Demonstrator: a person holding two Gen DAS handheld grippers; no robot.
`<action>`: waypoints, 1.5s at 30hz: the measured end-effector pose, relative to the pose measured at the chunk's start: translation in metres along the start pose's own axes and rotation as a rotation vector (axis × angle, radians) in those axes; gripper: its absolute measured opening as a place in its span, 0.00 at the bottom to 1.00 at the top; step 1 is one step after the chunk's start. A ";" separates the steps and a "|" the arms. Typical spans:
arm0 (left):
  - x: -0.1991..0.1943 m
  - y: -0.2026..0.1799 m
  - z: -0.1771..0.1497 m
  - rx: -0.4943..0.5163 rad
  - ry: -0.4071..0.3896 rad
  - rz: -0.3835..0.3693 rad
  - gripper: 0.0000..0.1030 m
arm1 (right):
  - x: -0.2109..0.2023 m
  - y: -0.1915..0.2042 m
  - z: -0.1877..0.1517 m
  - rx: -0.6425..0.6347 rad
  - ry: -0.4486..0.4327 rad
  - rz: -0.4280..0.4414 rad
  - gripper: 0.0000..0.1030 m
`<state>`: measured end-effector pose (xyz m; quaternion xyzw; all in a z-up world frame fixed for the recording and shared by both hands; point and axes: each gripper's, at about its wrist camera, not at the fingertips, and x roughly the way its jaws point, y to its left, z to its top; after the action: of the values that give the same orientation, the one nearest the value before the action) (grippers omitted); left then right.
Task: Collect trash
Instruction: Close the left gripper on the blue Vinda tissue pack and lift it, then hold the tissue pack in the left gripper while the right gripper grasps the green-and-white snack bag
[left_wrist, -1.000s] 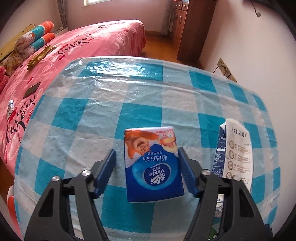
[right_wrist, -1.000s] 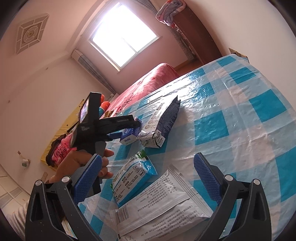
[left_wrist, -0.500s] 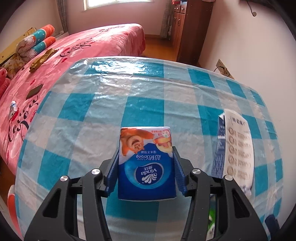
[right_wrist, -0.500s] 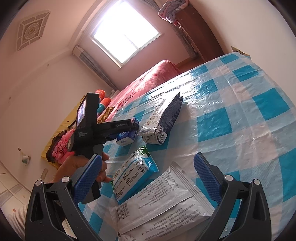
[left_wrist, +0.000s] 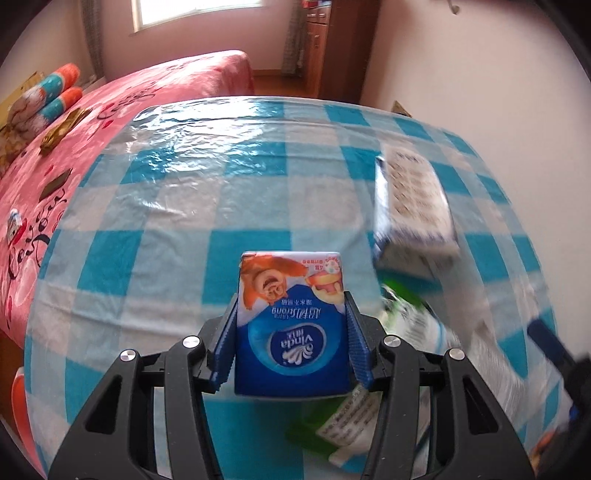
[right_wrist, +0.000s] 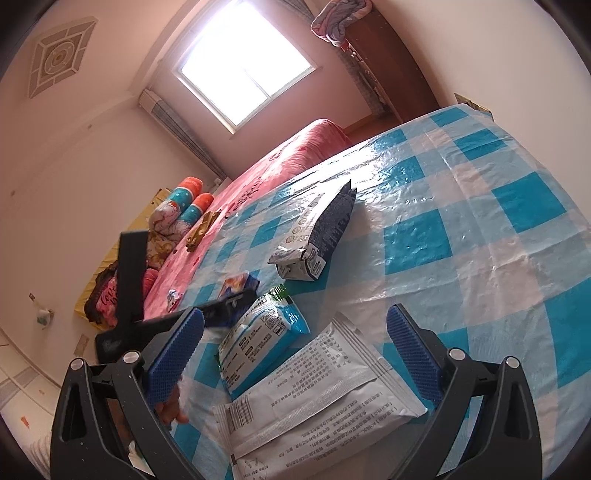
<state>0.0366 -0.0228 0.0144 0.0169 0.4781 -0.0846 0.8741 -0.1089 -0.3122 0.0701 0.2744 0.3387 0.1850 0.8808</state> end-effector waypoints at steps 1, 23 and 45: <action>-0.003 -0.001 -0.004 0.001 -0.001 -0.013 0.52 | 0.000 0.001 -0.001 -0.006 0.000 -0.007 0.95; -0.053 0.042 -0.081 -0.084 -0.013 -0.156 0.51 | 0.024 0.066 -0.026 -0.226 0.110 -0.089 0.93; -0.081 0.103 -0.119 -0.166 -0.067 -0.173 0.52 | 0.072 0.092 -0.056 -0.352 0.230 -0.289 0.76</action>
<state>-0.0879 0.1023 0.0126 -0.0995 0.4535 -0.1205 0.8775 -0.1105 -0.1839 0.0555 0.0427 0.4351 0.1434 0.8879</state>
